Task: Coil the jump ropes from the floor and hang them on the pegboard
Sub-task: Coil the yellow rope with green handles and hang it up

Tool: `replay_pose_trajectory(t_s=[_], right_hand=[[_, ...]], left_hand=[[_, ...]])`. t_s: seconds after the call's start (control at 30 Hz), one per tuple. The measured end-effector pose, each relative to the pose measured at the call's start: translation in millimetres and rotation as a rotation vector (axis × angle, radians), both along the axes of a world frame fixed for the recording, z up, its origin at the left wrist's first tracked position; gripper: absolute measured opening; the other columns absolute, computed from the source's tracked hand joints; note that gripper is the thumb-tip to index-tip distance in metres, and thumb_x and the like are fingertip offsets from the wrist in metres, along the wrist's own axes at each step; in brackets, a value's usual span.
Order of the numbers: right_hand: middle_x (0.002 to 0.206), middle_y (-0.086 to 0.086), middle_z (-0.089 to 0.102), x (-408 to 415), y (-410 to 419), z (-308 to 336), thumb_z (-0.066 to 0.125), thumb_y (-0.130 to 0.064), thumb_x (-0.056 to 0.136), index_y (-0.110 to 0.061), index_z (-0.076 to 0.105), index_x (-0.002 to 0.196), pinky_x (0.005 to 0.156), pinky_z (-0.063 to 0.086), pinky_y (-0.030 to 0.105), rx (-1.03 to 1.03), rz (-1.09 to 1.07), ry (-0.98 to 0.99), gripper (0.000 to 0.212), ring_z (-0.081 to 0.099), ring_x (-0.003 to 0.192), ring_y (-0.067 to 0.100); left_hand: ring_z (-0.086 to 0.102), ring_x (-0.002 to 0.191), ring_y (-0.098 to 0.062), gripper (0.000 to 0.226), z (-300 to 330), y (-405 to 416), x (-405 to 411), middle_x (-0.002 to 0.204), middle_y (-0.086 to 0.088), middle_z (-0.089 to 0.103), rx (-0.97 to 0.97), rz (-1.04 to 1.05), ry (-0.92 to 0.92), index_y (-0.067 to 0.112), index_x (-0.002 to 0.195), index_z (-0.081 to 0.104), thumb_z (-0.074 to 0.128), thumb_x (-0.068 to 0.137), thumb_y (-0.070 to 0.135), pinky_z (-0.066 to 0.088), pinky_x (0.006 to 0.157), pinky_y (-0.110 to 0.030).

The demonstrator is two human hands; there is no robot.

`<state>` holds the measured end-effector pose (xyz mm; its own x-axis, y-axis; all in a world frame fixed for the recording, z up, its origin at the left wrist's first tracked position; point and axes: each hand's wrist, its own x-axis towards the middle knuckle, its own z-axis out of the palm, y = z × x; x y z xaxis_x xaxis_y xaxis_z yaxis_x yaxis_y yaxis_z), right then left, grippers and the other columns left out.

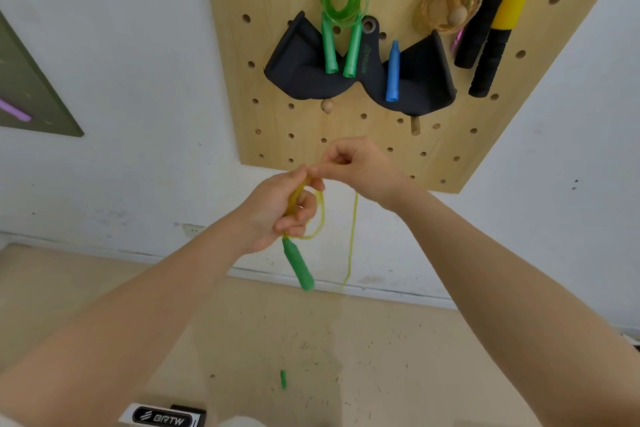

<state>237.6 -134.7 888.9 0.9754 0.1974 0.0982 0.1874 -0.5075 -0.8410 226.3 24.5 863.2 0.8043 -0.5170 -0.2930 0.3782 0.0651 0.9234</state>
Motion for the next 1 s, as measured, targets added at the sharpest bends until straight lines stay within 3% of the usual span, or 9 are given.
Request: replay_pose_trajectory(t_s=[0.1,0.2,0.3,0.37,0.47,0.57,0.73,0.87,1.0], right_hand=[[0.060,-0.005,0.045,1.4,-6.7,-15.8,0.062,-0.025,0.088,-0.001,0.058,0.071,0.056,0.035,0.018,0.120,-0.012,0.100,0.030,0.039,0.056,0.004],[0.061,-0.001,0.042,1.0,-10.4,-32.8,0.050,-0.024,0.095,-0.001,0.060,0.078,0.059,0.035,0.024,0.125,-0.013,0.237,0.030,0.037,0.058,0.010],[0.059,-0.002,0.042,-6.7,-8.7,-42.6,0.041,-0.025,0.097,-0.011,0.054,0.068,0.060,0.035,0.026,-0.039,-0.005,0.345,0.035,0.037,0.056,0.013],[0.061,-0.001,0.046,-16.7,-6.2,-42.9,0.038,-0.021,0.097,-0.013,0.058,0.079,0.058,0.037,0.025,-0.178,0.097,0.407,0.029,0.039,0.055,0.012],[0.065,-0.001,0.054,-32.2,-1.6,-35.0,0.038,-0.019,0.098,-0.020,0.059,0.108,0.056,0.042,0.020,-0.398,0.334,0.447,0.023,0.045,0.050,0.009],[0.060,-0.002,0.055,-36.0,-1.7,-19.1,0.052,-0.022,0.093,-0.015,0.067,0.106,0.052,0.042,0.018,-0.440,0.419,0.353,0.021,0.044,0.040,0.003],[0.056,-0.006,0.054,-22.3,-22.1,1.6,0.068,-0.021,0.084,-0.002,0.072,0.080,0.050,0.034,0.017,-0.200,0.205,0.056,0.020,0.040,0.047,0.002],[0.060,-0.006,0.052,-13.4,-37.9,-8.2,0.070,-0.026,0.082,0.001,0.067,0.080,0.057,0.036,0.023,0.007,0.024,0.027,0.027,0.041,0.053,0.001],[0.053,-0.016,0.049,-14.1,-42.7,-24.5,0.064,-0.030,0.086,-0.003,0.061,0.079,0.059,0.038,0.024,0.180,-0.020,0.117,0.028,0.042,0.055,0.003]], left_hand=[[0.017,0.024,-0.002,0.042,15.7,-2.7,-10.6,0.042,0.004,0.030,-0.118,-0.173,0.145,0.011,0.086,0.050,0.031,0.093,0.049,0.022,0.031,-0.013],[0.021,0.024,0.001,0.024,17.4,-5.2,-11.0,0.044,0.008,0.029,-0.249,-0.160,0.150,0.013,0.083,0.050,0.040,0.089,0.033,0.027,0.030,-0.013],[0.032,0.028,-0.002,0.024,9.9,-10.0,-3.4,0.048,0.006,0.039,-0.390,0.059,0.184,0.011,0.086,0.051,0.035,0.098,0.024,0.040,0.037,-0.015],[0.051,0.039,-0.008,0.026,2.2,-11.4,4.8,0.059,0.000,0.058,-0.461,0.269,0.182,0.007,0.090,0.054,0.034,0.101,0.019,0.056,0.054,-0.024],[0.069,0.067,-0.015,0.021,-15.2,-11.1,15.7,0.092,-0.005,0.069,-0.169,0.408,0.004,0.007,0.101,0.049,0.033,0.102,0.020,0.055,0.083,-0.038],[0.068,0.085,-0.011,0.024,-33.8,-10.8,13.7,0.108,0.000,0.065,0.260,0.372,-0.179,0.011,0.115,0.042,0.034,0.102,0.030,0.043,0.094,-0.037],[0.064,0.054,-0.019,0.032,-32.3,-19.9,-9.9,0.087,-0.010,0.072,0.286,0.147,-0.130,0.008,0.116,0.049,0.032,0.102,0.032,0.037,0.049,-0.025],[0.021,0.025,-0.008,0.063,-13.4,-32.2,-25.6,0.044,-0.003,0.047,0.034,0.001,-0.044,0.006,0.105,0.055,0.015,0.096,0.053,0.030,0.041,-0.020],[0.018,0.022,-0.002,0.043,3.5,-37.9,-31.7,0.039,0.006,0.029,-0.169,-0.081,0.021,0.010,0.089,0.053,0.037,0.082,0.049,0.027,0.035,-0.015]])
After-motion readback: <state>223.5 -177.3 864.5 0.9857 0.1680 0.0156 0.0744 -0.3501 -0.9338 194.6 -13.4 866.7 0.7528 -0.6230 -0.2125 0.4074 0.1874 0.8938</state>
